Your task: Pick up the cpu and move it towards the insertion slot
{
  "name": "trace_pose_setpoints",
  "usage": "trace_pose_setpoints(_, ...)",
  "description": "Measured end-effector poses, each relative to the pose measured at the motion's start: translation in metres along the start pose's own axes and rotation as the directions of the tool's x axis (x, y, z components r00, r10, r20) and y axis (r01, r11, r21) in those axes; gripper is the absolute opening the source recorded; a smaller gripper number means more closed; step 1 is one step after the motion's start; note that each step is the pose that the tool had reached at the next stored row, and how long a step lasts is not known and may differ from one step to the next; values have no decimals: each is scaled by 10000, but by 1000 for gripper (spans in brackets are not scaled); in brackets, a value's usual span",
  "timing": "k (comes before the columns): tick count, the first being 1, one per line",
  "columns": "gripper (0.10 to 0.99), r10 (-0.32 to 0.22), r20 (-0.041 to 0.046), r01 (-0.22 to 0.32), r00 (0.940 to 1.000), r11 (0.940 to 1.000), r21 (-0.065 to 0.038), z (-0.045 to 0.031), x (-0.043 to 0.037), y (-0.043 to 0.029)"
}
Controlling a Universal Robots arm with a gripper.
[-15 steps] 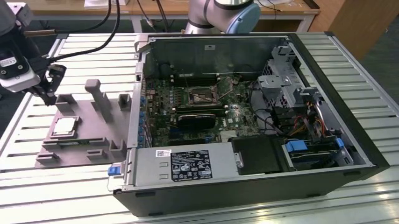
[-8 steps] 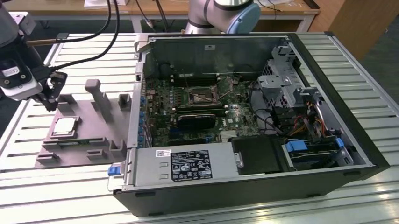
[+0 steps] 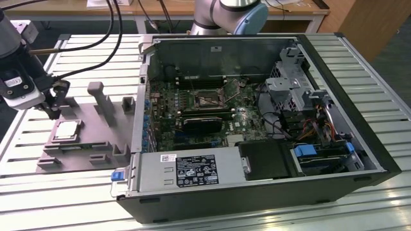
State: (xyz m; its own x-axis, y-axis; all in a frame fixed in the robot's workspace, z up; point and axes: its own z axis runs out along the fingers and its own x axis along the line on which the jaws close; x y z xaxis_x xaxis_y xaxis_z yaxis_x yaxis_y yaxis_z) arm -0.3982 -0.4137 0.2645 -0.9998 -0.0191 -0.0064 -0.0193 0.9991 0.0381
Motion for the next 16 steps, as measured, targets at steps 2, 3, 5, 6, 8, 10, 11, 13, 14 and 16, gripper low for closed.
trace_pose_setpoints(2,102,-1,41,1,10000,10000,1,30,21,-1)
trace_pose_setpoints(3,102,-2,65,2,10000,10000,1,45,36,-2)
trace_pose_setpoints(5,102,-4,114,4,9999,10000,3,77,72,-2)
trace_pose_setpoints(6,102,-5,133,5,9999,10000,3,96,91,-2)
trace_pose_setpoints(8,102,-6,162,6,9999,10000,2,133,116,-3)
trace_pose_setpoints(10,102,-8,181,8,9998,10000,3,168,122,-5)
trace_pose_setpoints(11,102,-8,188,8,9998,10000,3,187,123,-5)
trace_pose_setpoints(13,102,-4,191,4,9998,10000,4,222,124,0)
trace_pose_setpoints(14,102,-3,191,3,9998,10000,4,240,124,5)
trace_pose_setpoints(16,102,0,191,0,9998,10000,4,278,124,14)
